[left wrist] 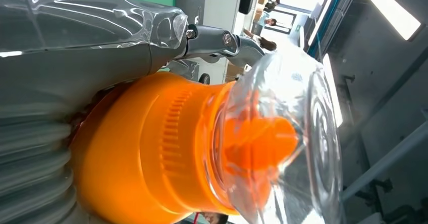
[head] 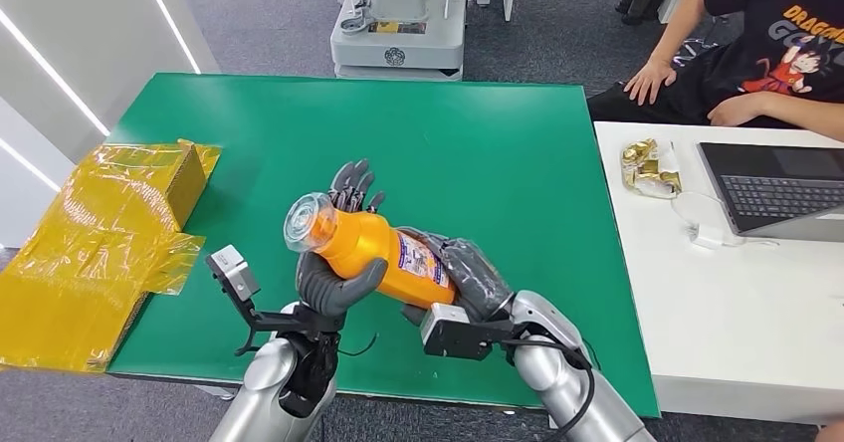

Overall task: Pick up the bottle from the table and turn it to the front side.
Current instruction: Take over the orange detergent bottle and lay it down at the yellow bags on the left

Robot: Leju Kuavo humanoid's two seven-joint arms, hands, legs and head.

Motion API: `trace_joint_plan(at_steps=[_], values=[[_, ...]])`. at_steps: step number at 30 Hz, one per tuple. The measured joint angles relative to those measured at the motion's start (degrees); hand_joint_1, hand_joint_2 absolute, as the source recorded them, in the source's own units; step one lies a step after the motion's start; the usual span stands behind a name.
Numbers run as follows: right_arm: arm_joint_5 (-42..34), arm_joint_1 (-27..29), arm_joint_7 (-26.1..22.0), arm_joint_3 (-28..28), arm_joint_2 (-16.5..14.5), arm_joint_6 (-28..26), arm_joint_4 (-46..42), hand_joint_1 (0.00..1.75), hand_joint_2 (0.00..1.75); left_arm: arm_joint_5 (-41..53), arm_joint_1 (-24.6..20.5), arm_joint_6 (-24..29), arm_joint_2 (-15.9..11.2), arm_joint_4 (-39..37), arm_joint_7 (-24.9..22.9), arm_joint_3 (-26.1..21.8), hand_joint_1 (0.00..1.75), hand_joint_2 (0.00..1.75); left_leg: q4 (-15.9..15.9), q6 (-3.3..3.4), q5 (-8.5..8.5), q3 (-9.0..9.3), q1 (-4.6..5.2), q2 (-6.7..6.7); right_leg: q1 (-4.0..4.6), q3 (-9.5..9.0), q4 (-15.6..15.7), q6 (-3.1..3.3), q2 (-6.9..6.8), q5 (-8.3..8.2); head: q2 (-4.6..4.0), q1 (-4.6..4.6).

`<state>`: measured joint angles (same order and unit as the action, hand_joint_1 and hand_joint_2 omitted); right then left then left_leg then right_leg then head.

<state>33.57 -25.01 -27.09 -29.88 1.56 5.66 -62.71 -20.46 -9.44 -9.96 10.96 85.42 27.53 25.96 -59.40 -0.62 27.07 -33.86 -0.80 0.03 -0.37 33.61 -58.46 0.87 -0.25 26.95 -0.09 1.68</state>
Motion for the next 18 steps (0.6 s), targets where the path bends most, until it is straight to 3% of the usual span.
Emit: trace_joint_plan(at_steps=[4,8,18], values=[[-0.3,-0.5,-0.2,-0.2,-0.2,0.5,0.3,1.75,1.75,0.0,0.0,0.6,0.3,0.0,-0.4,-0.2,0.01,1.75,0.0,0.00,0.00,0.00,0.00,0.00,0.00,0.00,0.0,0.00,0.00,0.00,0.00,0.01],[-0.5,-0.8,-0.2,-0.3,-0.3,0.7,0.8,1.75,1.75,0.1,0.0,0.9,0.4,0.0,-0.5,-0.3,1.73,1.75,0.0,0.00,0.00,0.00,0.00,0.00,0.00,0.00,0.0,0.00,0.00,0.00,0.00,0.01],[-0.6,-1.4,-0.1,-0.4,-0.3,0.6,1.7,1.75,1.75,0.6,0.1,1.5,0.4,0.0,-0.4,-0.3,1.75,1.75,0.0,0.00,0.00,0.00,0.00,0.00,0.00,0.00,0.0,0.00,0.00,0.00,0.00,0.01]])
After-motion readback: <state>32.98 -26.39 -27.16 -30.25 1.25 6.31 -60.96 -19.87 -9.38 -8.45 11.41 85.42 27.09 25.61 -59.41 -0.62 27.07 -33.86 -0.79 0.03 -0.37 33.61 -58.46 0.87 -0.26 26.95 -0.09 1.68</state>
